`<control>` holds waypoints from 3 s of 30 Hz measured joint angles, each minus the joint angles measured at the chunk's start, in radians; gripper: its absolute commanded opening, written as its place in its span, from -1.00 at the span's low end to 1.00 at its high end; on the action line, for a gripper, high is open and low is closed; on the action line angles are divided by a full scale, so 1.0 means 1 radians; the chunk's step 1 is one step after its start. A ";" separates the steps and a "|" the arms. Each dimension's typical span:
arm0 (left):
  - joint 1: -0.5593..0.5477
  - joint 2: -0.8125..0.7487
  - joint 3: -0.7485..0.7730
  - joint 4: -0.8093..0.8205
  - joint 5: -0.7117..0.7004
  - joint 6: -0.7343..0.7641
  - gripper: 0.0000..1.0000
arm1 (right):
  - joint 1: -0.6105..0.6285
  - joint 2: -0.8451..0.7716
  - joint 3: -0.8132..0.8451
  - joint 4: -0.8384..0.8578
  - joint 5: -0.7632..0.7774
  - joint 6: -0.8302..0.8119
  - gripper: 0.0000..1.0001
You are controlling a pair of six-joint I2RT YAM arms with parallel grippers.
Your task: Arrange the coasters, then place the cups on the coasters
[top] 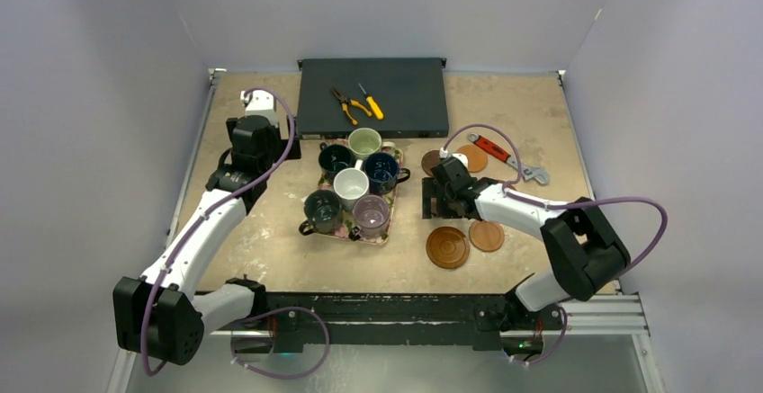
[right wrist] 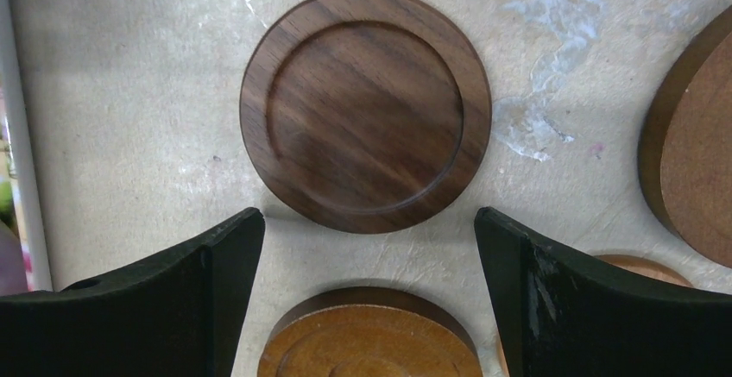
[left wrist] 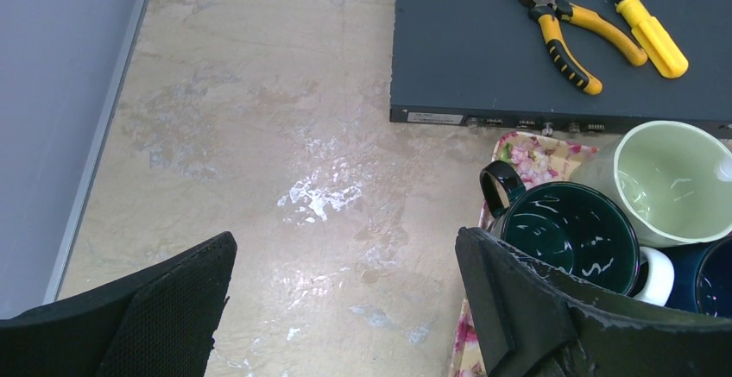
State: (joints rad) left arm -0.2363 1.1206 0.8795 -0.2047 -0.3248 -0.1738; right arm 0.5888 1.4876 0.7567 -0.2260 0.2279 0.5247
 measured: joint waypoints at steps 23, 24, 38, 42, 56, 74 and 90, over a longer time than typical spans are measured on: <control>0.000 0.011 0.000 -0.001 0.000 0.000 0.99 | 0.055 0.107 0.078 0.037 0.097 0.027 0.75; 0.000 0.011 0.000 -0.001 0.000 0.000 0.99 | 0.055 0.113 0.084 0.039 0.097 0.027 0.75; 0.000 0.013 0.001 -0.002 0.000 0.000 0.99 | 0.059 0.158 0.117 0.075 0.159 0.049 0.69; 0.000 0.015 0.001 -0.003 0.000 0.000 0.99 | 0.059 0.160 0.119 0.078 0.165 0.052 0.79; 0.000 0.015 0.005 -0.004 0.000 0.000 0.99 | 0.050 -0.059 0.179 -0.027 0.158 0.014 0.95; 0.000 0.015 0.007 -0.006 0.005 -0.003 0.99 | -0.480 -0.176 -0.014 -0.007 0.043 0.072 0.95; 0.000 0.014 0.007 -0.006 0.013 -0.009 0.99 | -0.662 -0.166 -0.127 0.070 0.005 0.178 0.49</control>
State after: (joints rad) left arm -0.2367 1.1351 0.8864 -0.2108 -0.3119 -0.1829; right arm -0.0734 1.3216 0.6300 -0.1562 0.2325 0.7029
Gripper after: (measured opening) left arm 0.994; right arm 0.765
